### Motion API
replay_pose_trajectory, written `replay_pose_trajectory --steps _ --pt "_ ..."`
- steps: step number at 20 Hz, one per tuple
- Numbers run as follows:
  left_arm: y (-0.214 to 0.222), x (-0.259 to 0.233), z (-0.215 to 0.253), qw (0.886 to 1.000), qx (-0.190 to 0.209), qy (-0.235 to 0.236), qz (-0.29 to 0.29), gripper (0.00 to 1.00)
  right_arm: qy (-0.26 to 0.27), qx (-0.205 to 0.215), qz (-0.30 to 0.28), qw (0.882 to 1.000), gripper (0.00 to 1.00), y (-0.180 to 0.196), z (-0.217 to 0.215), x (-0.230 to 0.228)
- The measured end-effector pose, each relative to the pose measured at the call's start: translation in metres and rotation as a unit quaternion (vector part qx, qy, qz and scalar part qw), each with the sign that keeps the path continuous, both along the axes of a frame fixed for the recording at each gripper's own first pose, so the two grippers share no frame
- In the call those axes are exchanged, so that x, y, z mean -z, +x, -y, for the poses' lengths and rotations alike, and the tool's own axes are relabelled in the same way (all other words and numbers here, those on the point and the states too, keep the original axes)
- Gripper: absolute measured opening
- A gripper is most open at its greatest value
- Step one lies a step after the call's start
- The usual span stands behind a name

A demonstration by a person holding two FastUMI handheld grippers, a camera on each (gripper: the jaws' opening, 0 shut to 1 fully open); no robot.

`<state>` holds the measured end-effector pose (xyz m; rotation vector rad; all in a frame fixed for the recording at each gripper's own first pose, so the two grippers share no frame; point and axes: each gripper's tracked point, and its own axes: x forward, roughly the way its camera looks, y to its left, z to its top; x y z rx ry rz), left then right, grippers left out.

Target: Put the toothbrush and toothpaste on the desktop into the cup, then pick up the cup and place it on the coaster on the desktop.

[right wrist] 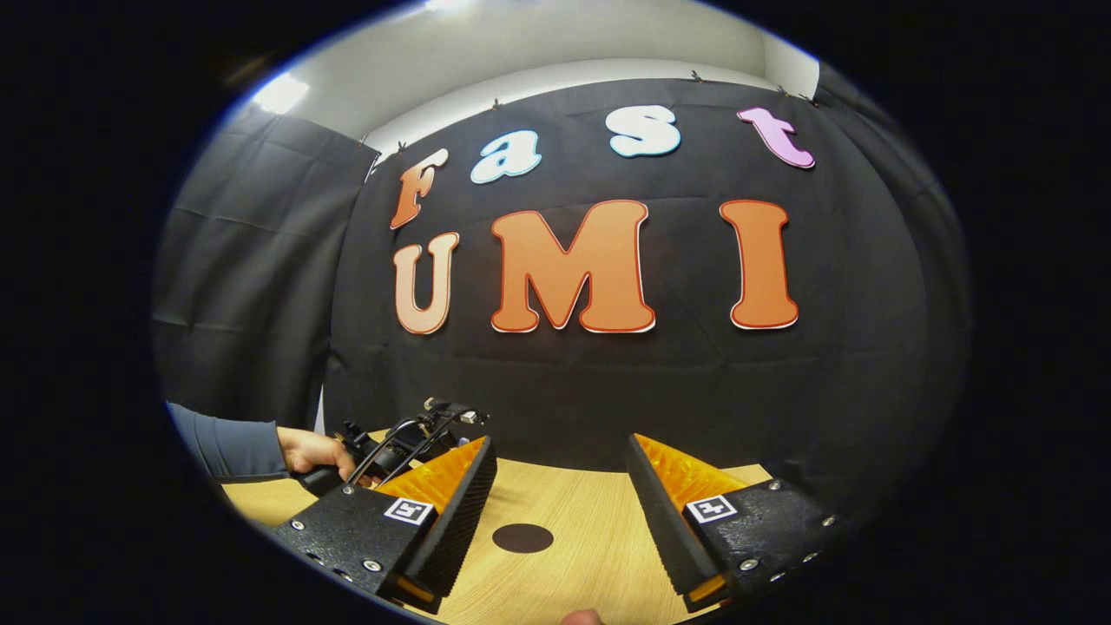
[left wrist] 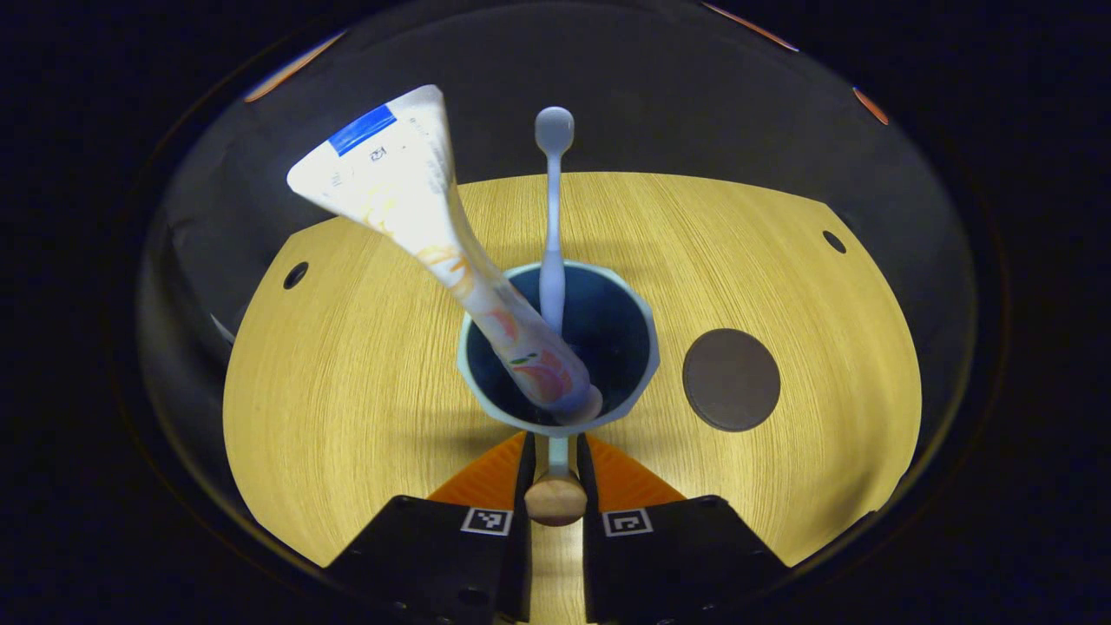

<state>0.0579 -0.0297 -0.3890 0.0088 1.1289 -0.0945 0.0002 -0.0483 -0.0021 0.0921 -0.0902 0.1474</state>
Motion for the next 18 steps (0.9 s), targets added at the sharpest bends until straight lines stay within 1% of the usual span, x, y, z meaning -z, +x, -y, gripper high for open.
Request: replay_pose_trajectory --steps 4,11,14,18 --pt "0.001 0.002 0.001 1.000 0.009 -0.008 0.013 0.24 0.002 0.007 -0.004 1.000 0.91 -0.005 0.009 0.003" --pt "0.004 0.002 0.003 0.998 0.048 -0.014 0.035 0.24 0.003 0.017 -0.011 1.000 0.91 -0.015 0.025 0.011" --pt "0.002 0.002 0.001 0.997 0.064 -0.017 0.036 0.23 0.002 0.024 -0.018 1.000 0.91 -0.021 0.033 0.017" --pt "0.001 -0.001 -0.002 0.997 0.076 -0.023 0.026 0.23 0.003 0.027 -0.026 0.999 0.91 -0.026 0.042 0.025"
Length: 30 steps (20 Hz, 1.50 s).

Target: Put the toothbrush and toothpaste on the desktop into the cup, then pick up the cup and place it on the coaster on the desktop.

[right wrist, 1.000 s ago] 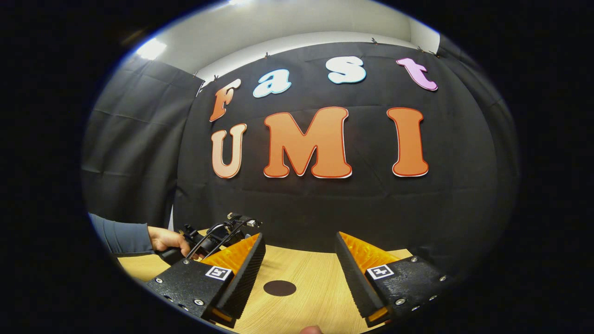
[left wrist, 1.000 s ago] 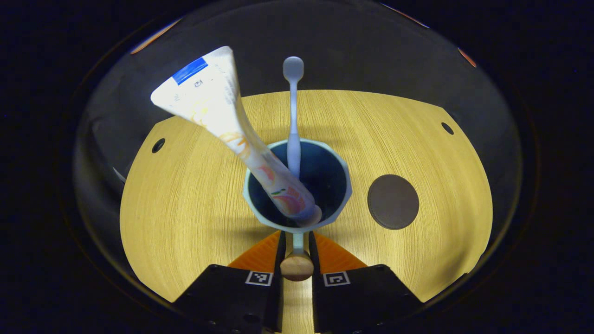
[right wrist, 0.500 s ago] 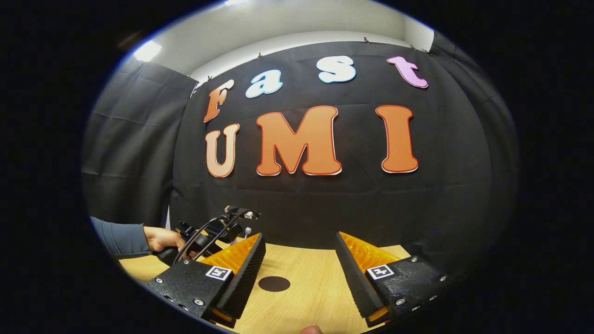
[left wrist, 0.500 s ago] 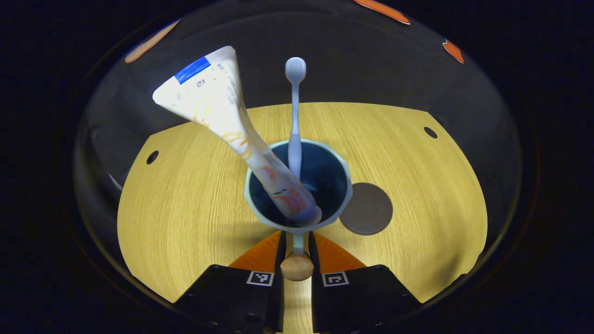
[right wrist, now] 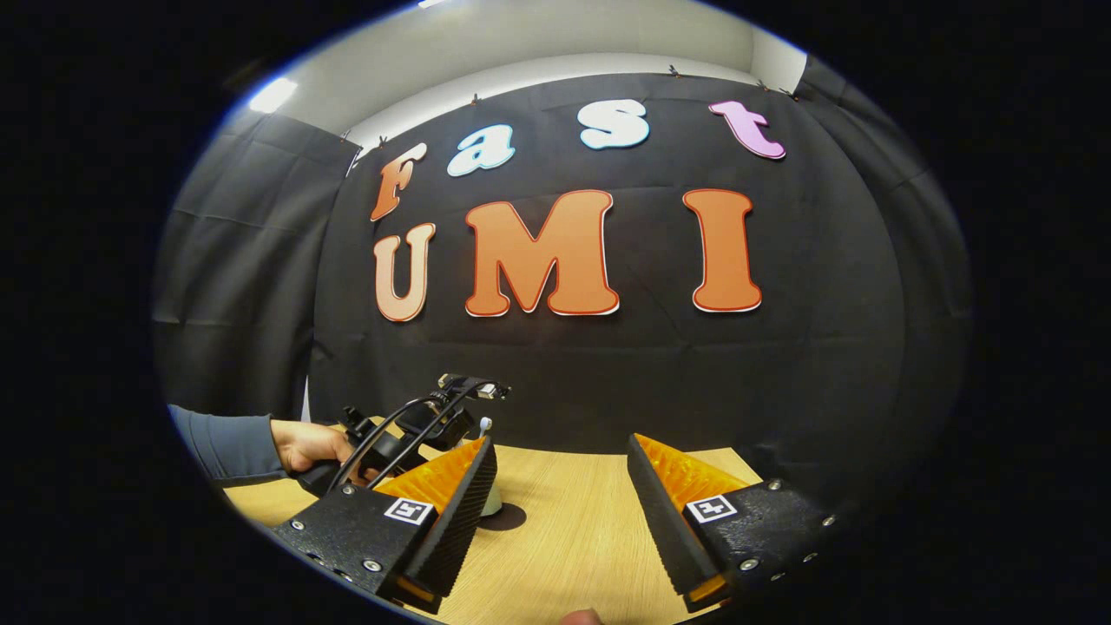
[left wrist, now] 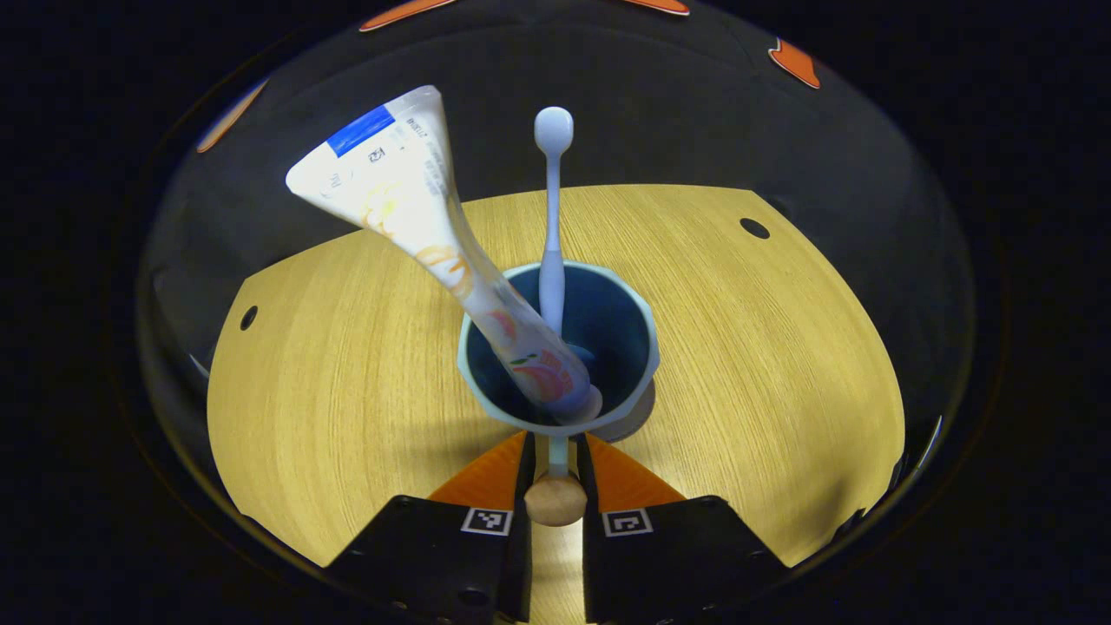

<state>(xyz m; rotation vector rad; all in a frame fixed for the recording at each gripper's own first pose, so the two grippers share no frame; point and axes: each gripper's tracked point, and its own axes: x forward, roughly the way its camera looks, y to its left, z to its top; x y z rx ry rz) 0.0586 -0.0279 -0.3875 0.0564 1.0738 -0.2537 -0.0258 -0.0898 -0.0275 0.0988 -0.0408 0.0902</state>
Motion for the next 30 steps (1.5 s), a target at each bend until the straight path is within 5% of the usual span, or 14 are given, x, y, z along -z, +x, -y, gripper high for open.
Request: replay_pose_trajectory --steps 9,11,14,17,20,24,30 --pt "-0.003 -0.002 -0.009 0.999 0.024 0.024 -0.003 0.24 0.015 0.004 -0.028 1.000 0.91 0.001 0.012 0.022" --pt "0.001 -0.003 -0.011 0.999 0.032 0.029 0.020 0.31 0.017 0.006 -0.033 0.999 0.91 0.002 0.014 0.026" --pt "-0.007 -0.019 -0.011 0.997 0.046 0.034 0.051 0.84 0.024 0.004 -0.035 0.999 0.91 0.004 0.009 0.026" --pt "-0.014 -0.035 -0.018 0.995 0.041 0.026 0.089 0.98 0.022 0.003 -0.029 0.999 0.91 0.005 0.001 0.022" --pt "-0.027 -0.063 -0.026 0.990 0.030 0.007 0.135 1.00 0.021 0.002 -0.024 1.000 0.91 0.006 -0.009 0.016" --pt "-0.044 -0.118 -0.054 0.973 0.012 0.010 0.230 0.99 0.016 0.000 -0.013 1.000 0.90 0.011 -0.029 0.006" --pt "-0.069 -0.169 -0.117 0.931 -0.054 0.016 0.362 1.00 0.003 -0.004 0.021 1.000 0.91 0.012 -0.066 -0.011"
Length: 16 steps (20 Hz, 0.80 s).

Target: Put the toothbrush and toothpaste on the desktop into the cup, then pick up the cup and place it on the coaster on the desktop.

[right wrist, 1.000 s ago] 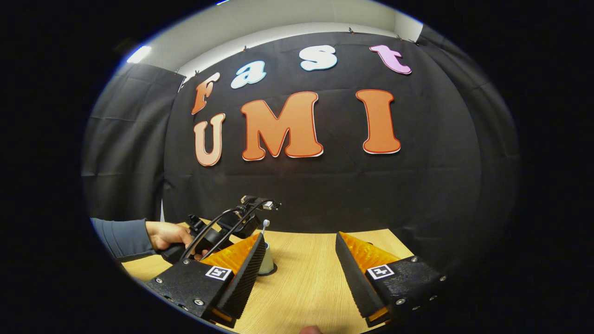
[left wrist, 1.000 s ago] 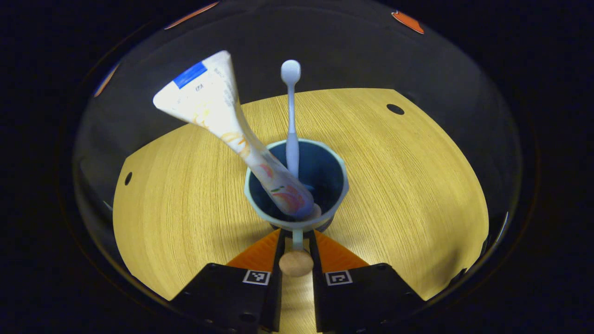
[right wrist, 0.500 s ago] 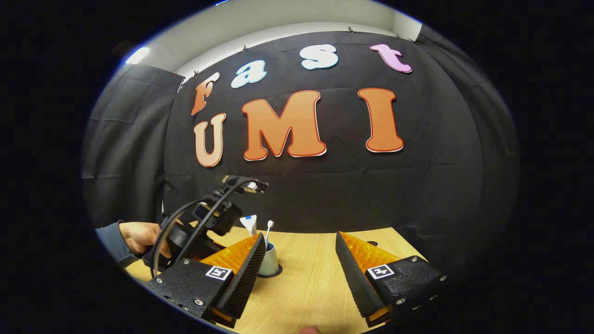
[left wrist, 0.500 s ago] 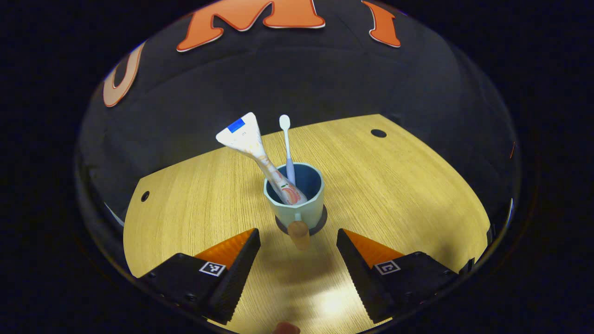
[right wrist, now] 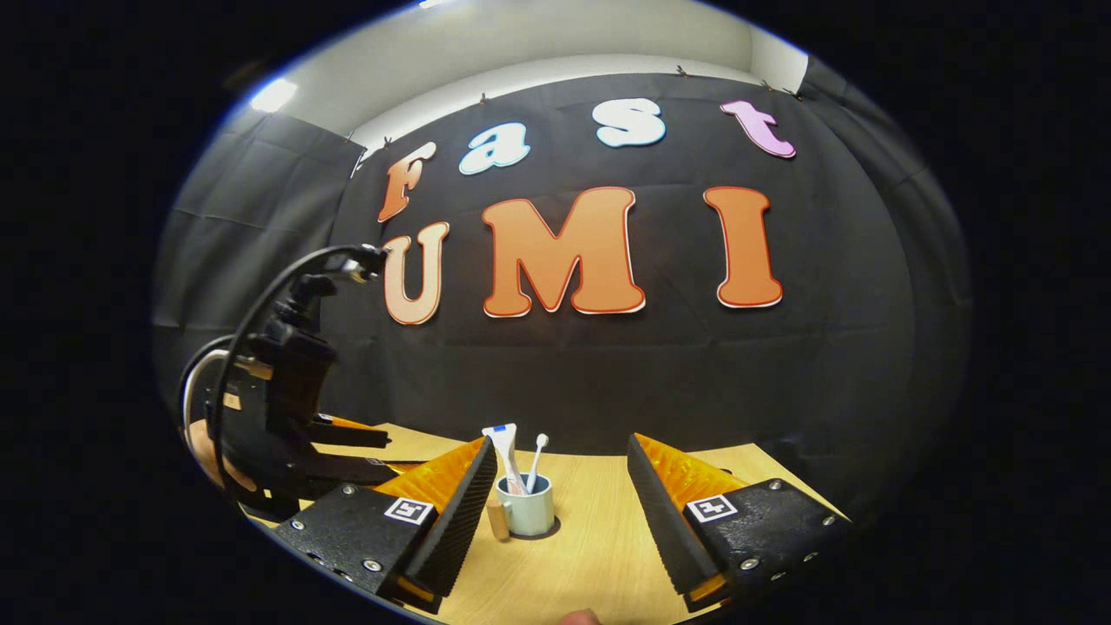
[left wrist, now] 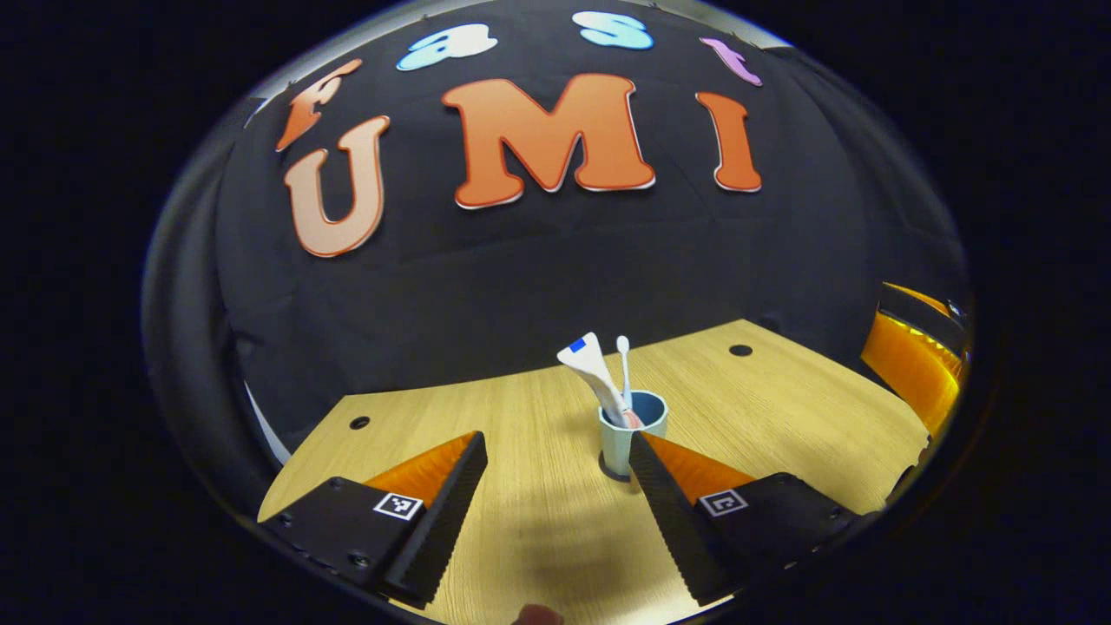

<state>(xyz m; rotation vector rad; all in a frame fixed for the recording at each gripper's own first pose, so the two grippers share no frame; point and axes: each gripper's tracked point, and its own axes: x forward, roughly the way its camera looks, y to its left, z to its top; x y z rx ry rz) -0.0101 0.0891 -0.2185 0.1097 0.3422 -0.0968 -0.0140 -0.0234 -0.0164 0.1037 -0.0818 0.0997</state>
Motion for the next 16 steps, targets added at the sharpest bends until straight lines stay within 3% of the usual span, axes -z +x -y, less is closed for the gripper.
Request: replay_pose_trajectory --steps 3,4,6,16 --pt "-0.013 -0.025 -0.033 0.998 -0.020 0.001 0.058 0.99 -0.009 0.001 0.025 1.000 0.90 -0.001 -0.015 -0.012" --pt "-0.017 -0.036 -0.043 0.996 -0.026 0.002 0.081 0.99 -0.010 0.000 0.034 0.999 0.94 -0.002 -0.020 -0.016" --pt "-0.026 -0.045 -0.053 0.994 -0.031 -0.007 0.107 0.99 -0.015 0.000 0.042 0.999 0.90 -0.001 -0.028 -0.020" --pt "-0.043 -0.083 -0.098 0.975 -0.056 -0.033 0.214 1.00 -0.027 0.005 0.026 0.999 0.91 0.014 -0.045 -0.011"
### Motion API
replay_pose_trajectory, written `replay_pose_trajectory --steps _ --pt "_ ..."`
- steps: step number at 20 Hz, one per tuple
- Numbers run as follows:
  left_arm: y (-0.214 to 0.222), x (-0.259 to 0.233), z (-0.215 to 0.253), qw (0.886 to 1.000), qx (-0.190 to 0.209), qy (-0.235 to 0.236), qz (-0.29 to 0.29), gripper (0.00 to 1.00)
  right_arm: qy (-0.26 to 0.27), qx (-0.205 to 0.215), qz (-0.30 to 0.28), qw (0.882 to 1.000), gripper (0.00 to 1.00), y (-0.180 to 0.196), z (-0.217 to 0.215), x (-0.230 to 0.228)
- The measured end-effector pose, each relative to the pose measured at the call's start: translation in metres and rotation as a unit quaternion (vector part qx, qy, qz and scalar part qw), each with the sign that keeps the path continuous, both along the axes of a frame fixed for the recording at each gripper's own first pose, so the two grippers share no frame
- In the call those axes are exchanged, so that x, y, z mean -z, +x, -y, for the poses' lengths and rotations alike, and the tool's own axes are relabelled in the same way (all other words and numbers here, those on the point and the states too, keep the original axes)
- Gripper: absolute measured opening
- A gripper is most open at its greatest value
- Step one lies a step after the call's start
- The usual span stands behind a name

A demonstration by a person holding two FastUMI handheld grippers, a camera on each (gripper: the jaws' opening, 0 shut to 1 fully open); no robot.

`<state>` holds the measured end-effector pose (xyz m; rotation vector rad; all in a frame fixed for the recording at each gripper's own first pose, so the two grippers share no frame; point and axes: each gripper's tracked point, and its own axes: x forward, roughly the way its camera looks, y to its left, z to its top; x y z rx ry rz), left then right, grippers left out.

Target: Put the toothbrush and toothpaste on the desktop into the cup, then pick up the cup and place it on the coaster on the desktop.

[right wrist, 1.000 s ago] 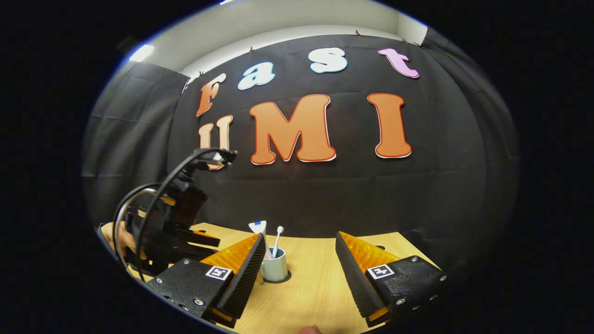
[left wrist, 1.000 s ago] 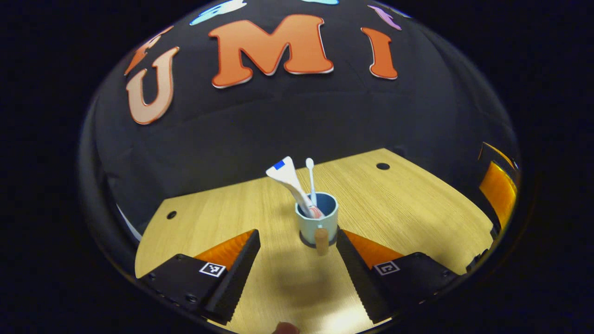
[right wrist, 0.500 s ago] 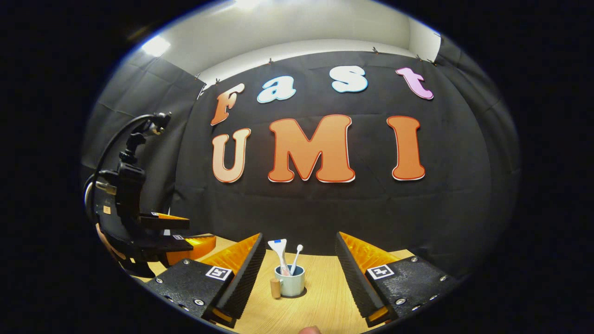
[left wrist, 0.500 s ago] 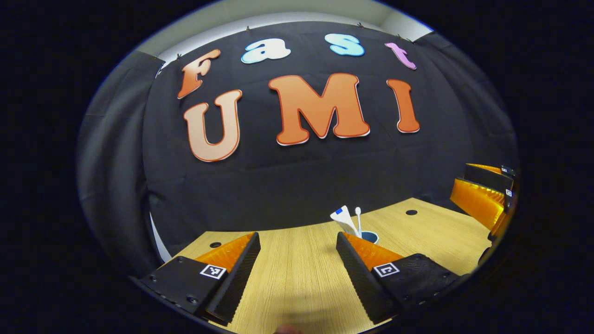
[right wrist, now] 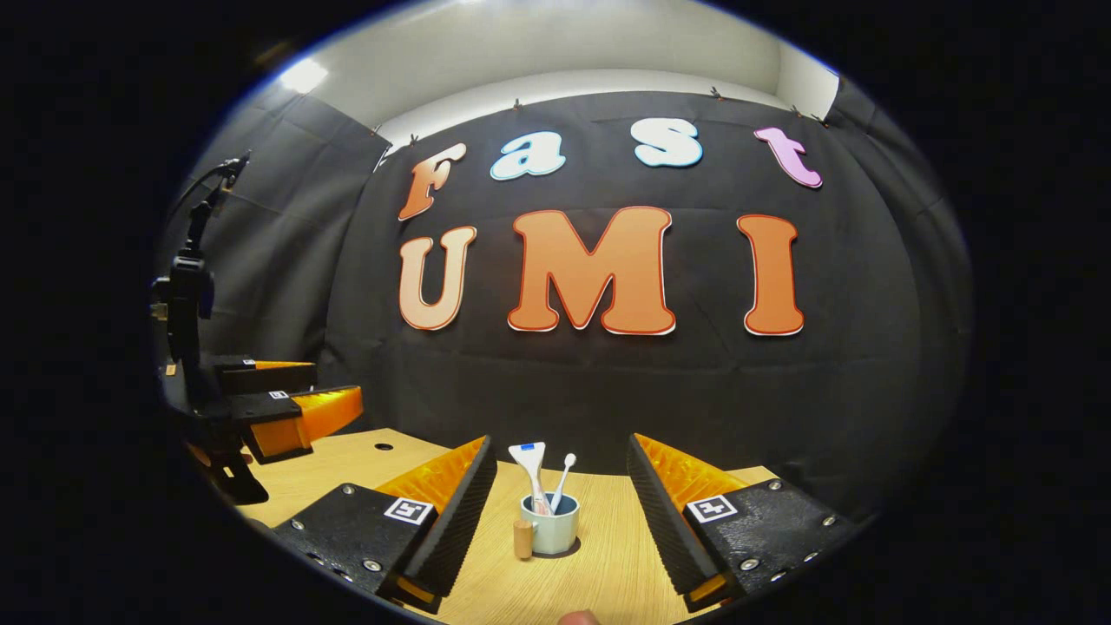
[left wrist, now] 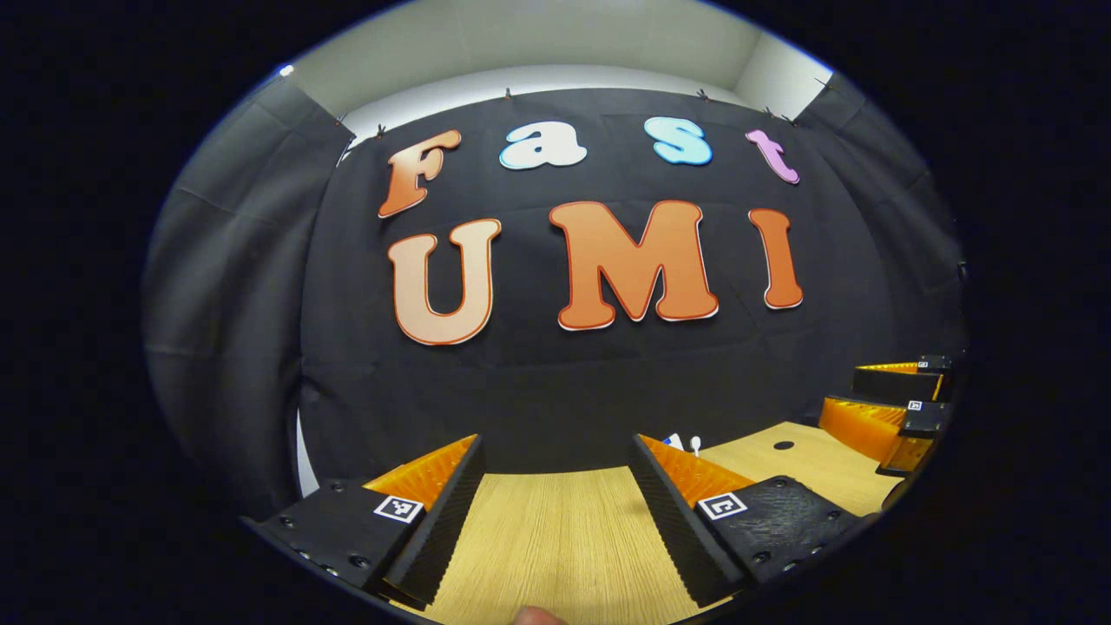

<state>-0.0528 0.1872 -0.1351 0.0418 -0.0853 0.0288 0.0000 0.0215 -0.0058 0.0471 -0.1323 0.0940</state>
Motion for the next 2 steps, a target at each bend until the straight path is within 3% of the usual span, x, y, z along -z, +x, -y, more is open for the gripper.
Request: replay_pose_trajectory --steps 2 --pt "-0.0041 -0.0092 -0.0053 1.000 -0.008 0.001 0.021 0.99 0.001 0.003 0.004 1.000 0.91 0.0016 0.0005 -0.0022"
